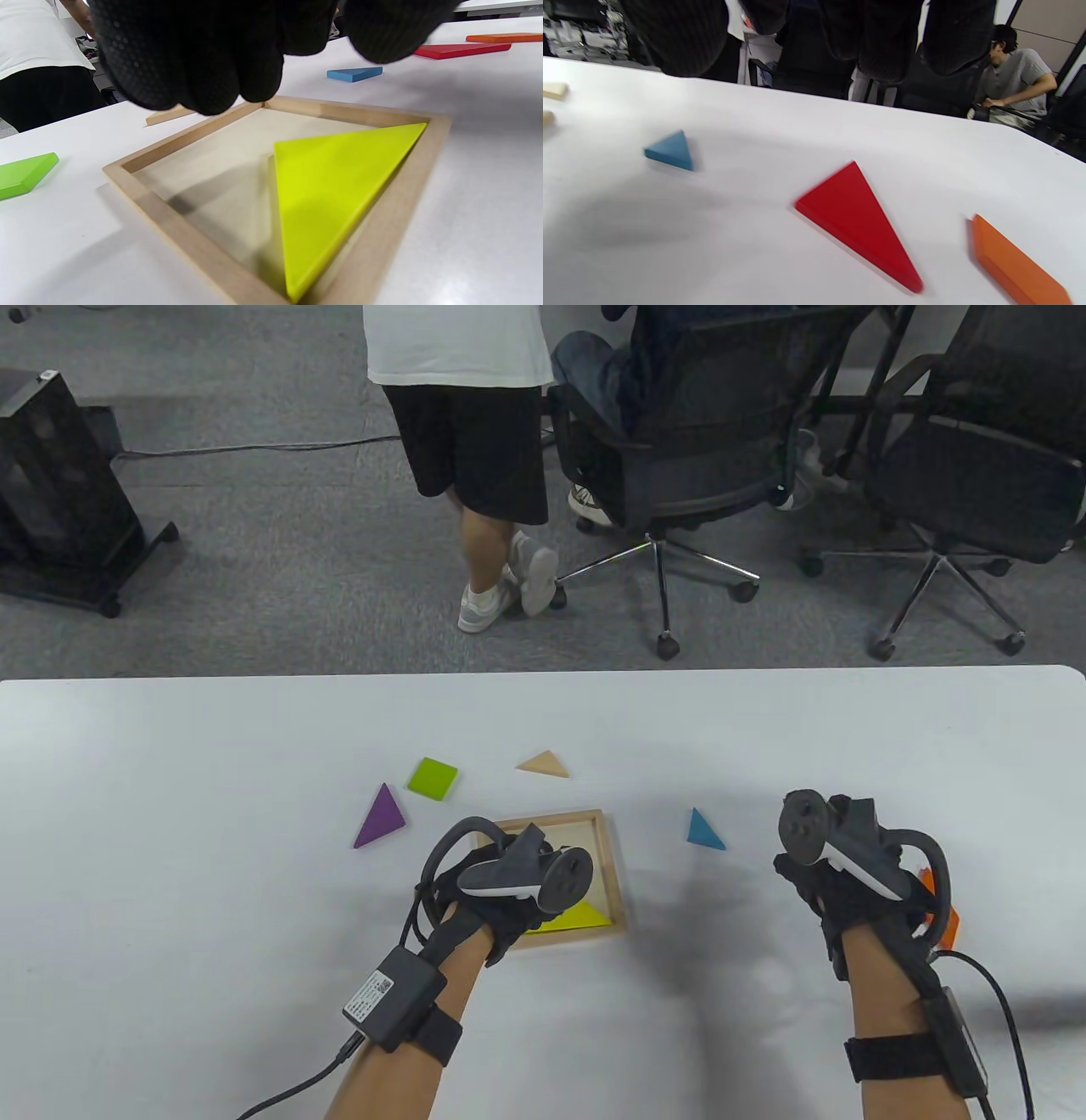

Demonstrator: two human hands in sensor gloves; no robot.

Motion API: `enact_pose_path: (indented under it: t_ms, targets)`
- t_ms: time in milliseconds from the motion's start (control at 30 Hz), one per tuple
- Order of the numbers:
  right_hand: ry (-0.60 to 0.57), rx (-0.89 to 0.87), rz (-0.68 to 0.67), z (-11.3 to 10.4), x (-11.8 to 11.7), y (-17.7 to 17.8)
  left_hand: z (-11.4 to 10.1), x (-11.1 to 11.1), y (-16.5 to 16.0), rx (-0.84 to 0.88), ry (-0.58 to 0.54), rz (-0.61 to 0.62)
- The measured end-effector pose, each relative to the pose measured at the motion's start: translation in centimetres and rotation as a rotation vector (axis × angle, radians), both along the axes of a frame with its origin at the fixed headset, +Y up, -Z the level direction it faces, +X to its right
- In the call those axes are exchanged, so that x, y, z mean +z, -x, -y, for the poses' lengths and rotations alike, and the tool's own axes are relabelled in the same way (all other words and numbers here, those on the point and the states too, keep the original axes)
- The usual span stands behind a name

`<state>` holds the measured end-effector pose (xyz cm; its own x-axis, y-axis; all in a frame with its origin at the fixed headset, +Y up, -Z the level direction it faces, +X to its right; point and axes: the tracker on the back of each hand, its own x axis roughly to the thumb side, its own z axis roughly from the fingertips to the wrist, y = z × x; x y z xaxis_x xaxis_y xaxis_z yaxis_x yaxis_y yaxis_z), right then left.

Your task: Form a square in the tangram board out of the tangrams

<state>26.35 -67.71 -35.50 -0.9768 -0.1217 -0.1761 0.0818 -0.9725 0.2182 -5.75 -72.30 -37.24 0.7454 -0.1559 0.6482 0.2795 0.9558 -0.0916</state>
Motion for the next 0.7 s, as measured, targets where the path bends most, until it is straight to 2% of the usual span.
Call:
enact_pose_path:
  t_ms: [367, 700]
  targets:
    - [0.171, 0.001, 0.073, 4.4, -2.4, -3.8, -0.1, 0.1, 0.2, 0.006, 0.017, -0.008]
    - [0.303, 0.062, 0.06, 7.6, -4.0, -4.1, 0.2, -0.3, 0.6, 0.014, 0.048, -0.026]
